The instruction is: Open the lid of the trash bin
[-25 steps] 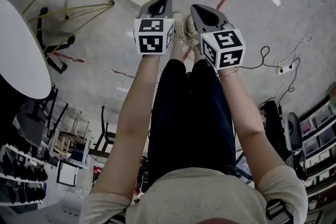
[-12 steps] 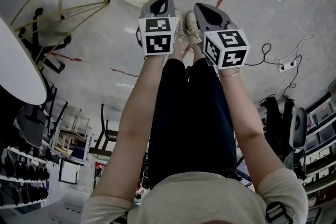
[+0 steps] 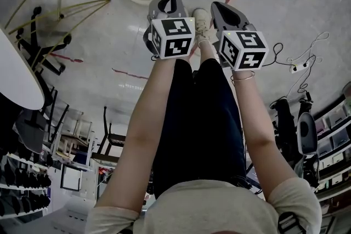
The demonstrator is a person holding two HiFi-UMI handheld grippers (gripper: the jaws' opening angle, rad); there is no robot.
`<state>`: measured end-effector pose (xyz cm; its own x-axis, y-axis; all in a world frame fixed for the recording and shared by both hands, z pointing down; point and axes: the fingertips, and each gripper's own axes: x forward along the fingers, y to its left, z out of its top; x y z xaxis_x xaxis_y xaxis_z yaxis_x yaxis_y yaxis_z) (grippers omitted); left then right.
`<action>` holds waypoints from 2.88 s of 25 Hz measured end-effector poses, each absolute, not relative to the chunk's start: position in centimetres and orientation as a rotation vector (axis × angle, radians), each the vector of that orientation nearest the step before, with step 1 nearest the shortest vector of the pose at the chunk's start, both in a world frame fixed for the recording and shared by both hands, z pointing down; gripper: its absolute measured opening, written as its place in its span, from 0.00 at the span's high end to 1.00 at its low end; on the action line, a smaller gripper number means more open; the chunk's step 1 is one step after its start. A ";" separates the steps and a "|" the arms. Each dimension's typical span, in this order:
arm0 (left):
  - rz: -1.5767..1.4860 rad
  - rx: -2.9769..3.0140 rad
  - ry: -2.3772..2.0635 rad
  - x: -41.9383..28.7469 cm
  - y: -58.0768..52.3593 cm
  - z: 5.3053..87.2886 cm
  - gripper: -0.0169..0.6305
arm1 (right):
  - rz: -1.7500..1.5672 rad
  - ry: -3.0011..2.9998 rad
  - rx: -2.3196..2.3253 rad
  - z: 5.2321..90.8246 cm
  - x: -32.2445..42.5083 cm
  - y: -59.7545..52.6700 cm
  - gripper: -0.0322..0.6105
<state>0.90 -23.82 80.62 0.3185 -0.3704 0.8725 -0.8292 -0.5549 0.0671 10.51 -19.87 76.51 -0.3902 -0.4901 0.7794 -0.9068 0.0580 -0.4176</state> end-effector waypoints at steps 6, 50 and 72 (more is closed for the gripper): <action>1.207 2.094 -1.056 0.7 -23.7 80.9 0.96 | 1.262 -1.915 1.399 76.5 10.5 -20.0 0.94; 0.505 2.062 -1.026 -3.7 -23.1 54.6 0.96 | 0.926 -2.231 1.222 50.3 4.1 -20.5 0.94; 0.228 2.401 -1.015 -0.3 -23.8 35.2 0.96 | 0.575 -2.540 1.308 31.6 4.0 -23.6 0.94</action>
<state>-0.32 -23.75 35.16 0.7051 -0.6203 0.3436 -0.7076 -0.5848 0.3965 4.02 -23.56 31.64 -0.5764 -0.7280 0.3713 -0.8169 0.5254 -0.2380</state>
